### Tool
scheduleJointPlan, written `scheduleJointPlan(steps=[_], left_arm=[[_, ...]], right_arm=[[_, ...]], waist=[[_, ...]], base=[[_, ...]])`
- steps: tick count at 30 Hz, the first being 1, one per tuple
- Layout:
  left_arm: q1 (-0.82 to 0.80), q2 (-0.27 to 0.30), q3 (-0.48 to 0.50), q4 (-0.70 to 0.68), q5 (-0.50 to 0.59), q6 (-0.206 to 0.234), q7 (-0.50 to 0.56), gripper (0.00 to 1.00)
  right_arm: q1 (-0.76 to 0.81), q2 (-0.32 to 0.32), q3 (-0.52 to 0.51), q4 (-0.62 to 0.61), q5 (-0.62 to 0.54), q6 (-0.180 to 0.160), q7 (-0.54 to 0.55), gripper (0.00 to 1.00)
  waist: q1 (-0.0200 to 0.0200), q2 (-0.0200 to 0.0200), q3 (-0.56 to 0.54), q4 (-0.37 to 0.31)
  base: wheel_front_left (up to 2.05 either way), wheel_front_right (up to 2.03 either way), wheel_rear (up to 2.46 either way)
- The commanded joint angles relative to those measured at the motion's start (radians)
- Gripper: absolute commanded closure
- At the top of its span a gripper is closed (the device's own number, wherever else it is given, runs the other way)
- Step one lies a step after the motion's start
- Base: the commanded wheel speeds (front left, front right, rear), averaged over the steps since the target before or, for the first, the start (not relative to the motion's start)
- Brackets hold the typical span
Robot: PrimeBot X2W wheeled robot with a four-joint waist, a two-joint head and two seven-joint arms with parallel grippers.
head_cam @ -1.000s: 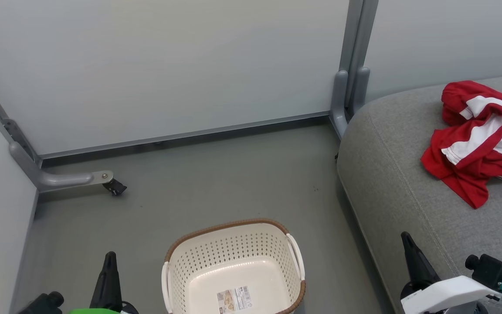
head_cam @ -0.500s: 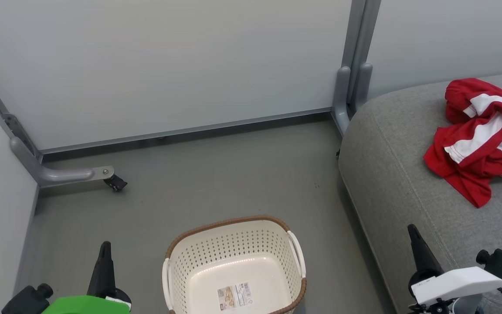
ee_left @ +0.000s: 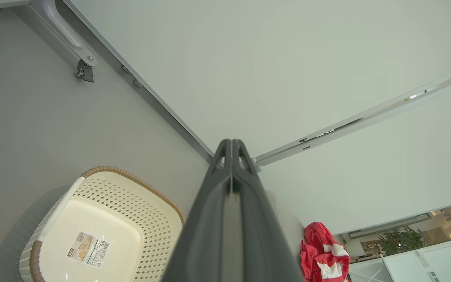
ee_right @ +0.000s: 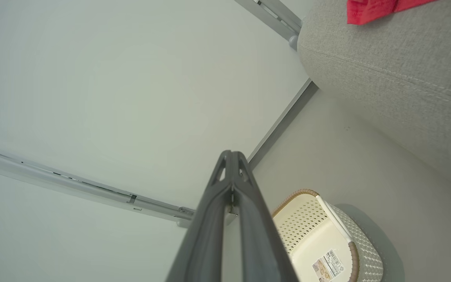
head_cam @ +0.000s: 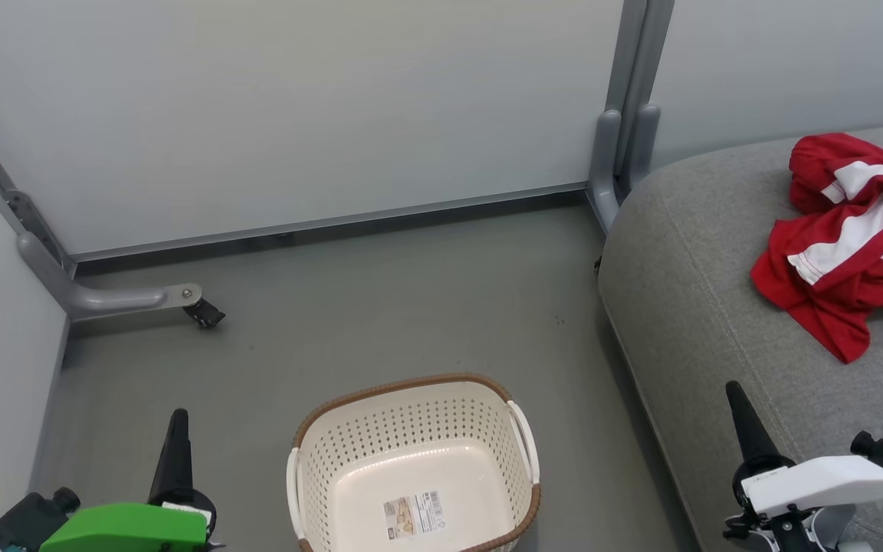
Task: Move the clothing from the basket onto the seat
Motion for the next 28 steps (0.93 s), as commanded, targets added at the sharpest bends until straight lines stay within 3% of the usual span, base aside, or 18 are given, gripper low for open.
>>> scheduleJointPlan(steps=[1,28], left_arm=[[-0.032,0.01,0.007,-0.003,-0.03,-0.009,0.008,1.0],[-0.096,0.01,0.043,0.035,-0.274,-0.031,0.072,1.0]], right_arm=[[-0.023,-0.007,-0.007,-0.003,0.029,0.0,0.008,1.0],[-0.064,-0.007,-0.049,0.015,0.272,0.0,0.073,1.0]], waist=[[0.0,0.0,0.001,0.001],[0.0,0.0,0.025,0.011]], base=[[0.0,0.0,0.0],[0.0,0.0,0.0]])
